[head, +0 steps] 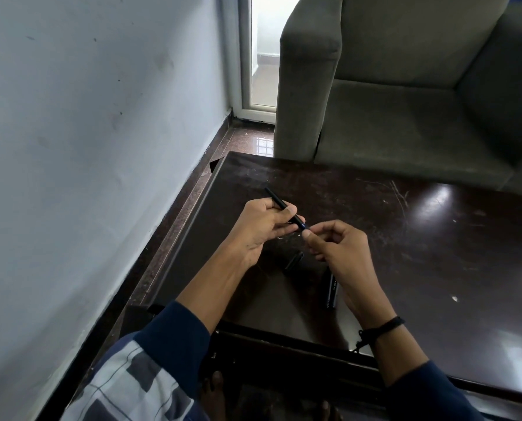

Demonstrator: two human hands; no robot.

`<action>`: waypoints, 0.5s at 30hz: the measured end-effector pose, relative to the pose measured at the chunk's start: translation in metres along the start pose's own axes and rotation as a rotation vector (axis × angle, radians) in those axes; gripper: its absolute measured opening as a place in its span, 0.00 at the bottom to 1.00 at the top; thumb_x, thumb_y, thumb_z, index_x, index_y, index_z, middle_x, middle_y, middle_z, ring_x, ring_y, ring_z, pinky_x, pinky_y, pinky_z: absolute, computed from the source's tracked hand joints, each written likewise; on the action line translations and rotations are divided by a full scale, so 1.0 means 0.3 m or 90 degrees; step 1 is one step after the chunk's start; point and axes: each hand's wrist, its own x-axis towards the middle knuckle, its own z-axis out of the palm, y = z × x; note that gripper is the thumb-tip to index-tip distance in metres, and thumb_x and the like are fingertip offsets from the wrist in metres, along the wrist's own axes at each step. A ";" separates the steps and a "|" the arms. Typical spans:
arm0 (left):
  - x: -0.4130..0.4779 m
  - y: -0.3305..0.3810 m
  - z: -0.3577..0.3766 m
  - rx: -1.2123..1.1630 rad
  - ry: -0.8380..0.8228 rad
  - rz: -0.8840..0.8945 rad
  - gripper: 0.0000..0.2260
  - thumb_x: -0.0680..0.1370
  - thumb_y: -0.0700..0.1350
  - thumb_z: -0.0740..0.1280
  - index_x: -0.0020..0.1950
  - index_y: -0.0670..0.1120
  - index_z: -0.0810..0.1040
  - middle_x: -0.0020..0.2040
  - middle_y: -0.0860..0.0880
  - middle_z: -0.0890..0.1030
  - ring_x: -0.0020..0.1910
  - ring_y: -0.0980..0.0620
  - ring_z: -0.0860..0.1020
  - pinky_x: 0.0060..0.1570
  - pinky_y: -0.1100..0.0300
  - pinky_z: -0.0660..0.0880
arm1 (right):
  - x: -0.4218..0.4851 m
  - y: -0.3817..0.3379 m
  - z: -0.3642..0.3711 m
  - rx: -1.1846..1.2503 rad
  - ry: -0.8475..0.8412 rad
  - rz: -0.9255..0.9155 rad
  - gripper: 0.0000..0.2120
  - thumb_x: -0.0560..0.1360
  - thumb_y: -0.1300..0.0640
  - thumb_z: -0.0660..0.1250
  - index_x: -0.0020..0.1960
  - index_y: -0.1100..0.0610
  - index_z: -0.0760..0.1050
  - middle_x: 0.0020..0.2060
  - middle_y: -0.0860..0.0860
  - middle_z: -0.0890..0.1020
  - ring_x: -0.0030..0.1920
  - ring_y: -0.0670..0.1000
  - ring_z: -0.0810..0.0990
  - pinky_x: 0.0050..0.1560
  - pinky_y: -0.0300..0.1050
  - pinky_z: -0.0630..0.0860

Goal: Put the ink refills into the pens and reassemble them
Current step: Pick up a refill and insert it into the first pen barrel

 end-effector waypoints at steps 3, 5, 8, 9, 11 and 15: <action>-0.002 -0.002 0.004 0.004 0.001 0.002 0.04 0.80 0.36 0.68 0.53 0.37 0.81 0.47 0.41 0.87 0.49 0.47 0.87 0.49 0.59 0.83 | -0.004 -0.006 0.002 0.018 -0.007 0.012 0.05 0.78 0.52 0.73 0.49 0.54 0.84 0.39 0.53 0.87 0.37 0.46 0.82 0.40 0.40 0.78; -0.004 -0.003 0.006 0.006 0.002 0.002 0.05 0.80 0.36 0.68 0.54 0.37 0.80 0.48 0.40 0.86 0.48 0.47 0.87 0.48 0.59 0.83 | -0.002 -0.008 0.001 0.000 -0.004 0.010 0.03 0.79 0.55 0.72 0.48 0.54 0.84 0.38 0.52 0.87 0.37 0.46 0.83 0.40 0.40 0.78; -0.007 -0.004 0.009 0.004 -0.004 -0.002 0.06 0.81 0.36 0.68 0.56 0.36 0.80 0.49 0.38 0.86 0.49 0.47 0.87 0.48 0.60 0.83 | -0.003 -0.010 -0.008 -0.020 0.001 0.002 0.02 0.77 0.60 0.74 0.48 0.55 0.83 0.38 0.52 0.86 0.37 0.46 0.82 0.39 0.39 0.78; -0.007 -0.004 0.009 0.004 -0.004 -0.003 0.06 0.81 0.36 0.68 0.56 0.36 0.80 0.50 0.38 0.86 0.49 0.46 0.87 0.48 0.60 0.83 | -0.005 -0.010 -0.009 -0.019 -0.001 0.000 0.03 0.76 0.60 0.75 0.49 0.55 0.82 0.39 0.52 0.85 0.37 0.46 0.82 0.40 0.39 0.79; -0.008 -0.005 0.009 0.003 -0.006 -0.003 0.06 0.81 0.36 0.68 0.56 0.36 0.80 0.50 0.38 0.86 0.50 0.46 0.86 0.48 0.59 0.83 | -0.009 -0.009 -0.009 -0.011 -0.008 -0.004 0.05 0.75 0.59 0.76 0.50 0.55 0.82 0.40 0.53 0.86 0.37 0.46 0.83 0.40 0.39 0.79; -0.007 -0.007 0.007 0.002 -0.004 -0.005 0.05 0.81 0.37 0.68 0.55 0.37 0.81 0.50 0.39 0.86 0.51 0.46 0.86 0.51 0.57 0.83 | -0.006 -0.006 -0.001 0.003 -0.013 -0.011 0.05 0.77 0.54 0.74 0.51 0.54 0.84 0.41 0.53 0.87 0.38 0.47 0.84 0.42 0.41 0.79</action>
